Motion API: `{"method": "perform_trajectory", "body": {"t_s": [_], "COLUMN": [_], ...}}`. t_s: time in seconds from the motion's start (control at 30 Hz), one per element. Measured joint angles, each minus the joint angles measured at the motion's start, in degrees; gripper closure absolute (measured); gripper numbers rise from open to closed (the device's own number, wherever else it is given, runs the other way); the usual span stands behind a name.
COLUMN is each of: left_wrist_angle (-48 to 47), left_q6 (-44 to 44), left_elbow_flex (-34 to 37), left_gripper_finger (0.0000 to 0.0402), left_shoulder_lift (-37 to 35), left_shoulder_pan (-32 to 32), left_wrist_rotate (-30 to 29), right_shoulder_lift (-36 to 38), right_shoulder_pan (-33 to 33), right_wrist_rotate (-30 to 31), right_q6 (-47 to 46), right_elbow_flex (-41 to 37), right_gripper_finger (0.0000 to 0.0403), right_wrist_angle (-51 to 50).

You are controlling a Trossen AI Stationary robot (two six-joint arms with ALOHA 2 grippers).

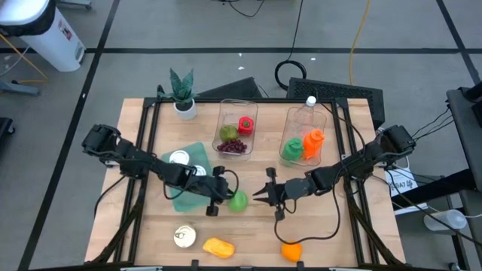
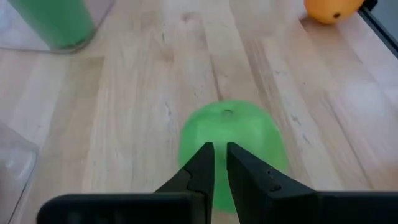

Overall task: Pick & Place Food Item
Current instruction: Put the apple into the left transparent bin

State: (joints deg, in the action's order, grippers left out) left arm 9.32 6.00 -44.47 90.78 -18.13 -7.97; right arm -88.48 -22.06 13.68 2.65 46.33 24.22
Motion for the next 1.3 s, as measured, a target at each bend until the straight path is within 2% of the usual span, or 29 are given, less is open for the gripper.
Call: {"method": "perform_trajectory", "body": {"t_s": [0.17, 0.27, 0.47, 0.67, 0.87, 0.97, 1.13, 1.3], "left_wrist_angle": [-0.56, -3.79, -6.59, -8.83, -6.12, -4.76, -3.27, -1.04], "left_q6": [-0.47, -3.76, -4.29, -2.74, -2.07, -2.14, -0.74, -0.73], "left_elbow_flex": [0.00, 0.01, 0.02, 0.02, 0.02, 0.02, 0.03, -0.02], "left_gripper_finger": [0.0352, 0.0352, 0.0352, 0.0352, 0.0352, 0.0352, 0.0352, 0.0352], "left_shoulder_lift": [0.00, -0.72, -4.89, -3.76, 0.05, 1.61, 2.54, 3.91], "left_shoulder_pan": [-0.55, -2.55, -9.20, -13.89, -10.90, -8.72, -5.69, -4.37], "left_wrist_rotate": [-0.72, -1.13, -8.11, -6.12, -3.20, -0.73, 0.04, 3.07], "right_shoulder_lift": [-0.05, -0.07, -0.07, -0.85, -5.74, -8.14, -10.73, -14.56], "right_shoulder_pan": [-0.02, -0.02, -0.02, -0.02, -0.02, 0.50, 2.15, 2.78], "right_wrist_rotate": [-0.01, 0.01, -0.22, -0.21, -0.21, -0.32, -0.38, -0.31], "right_q6": [0.01, 1.46, 4.57, 4.29, 2.37, 2.33, -0.81, 2.89], "right_elbow_flex": [-0.65, -2.36, -6.78, -8.18, -8.17, -8.00, -5.59, -2.84], "right_gripper_finger": [0.0312, 0.0276, 0.0183, 0.0086, 0.0014, 0.0006, 0.0005, 0.0004], "right_wrist_angle": [1.02, 2.81, 10.62, 14.72, 22.87, 24.97, 21.93, 21.02]}}
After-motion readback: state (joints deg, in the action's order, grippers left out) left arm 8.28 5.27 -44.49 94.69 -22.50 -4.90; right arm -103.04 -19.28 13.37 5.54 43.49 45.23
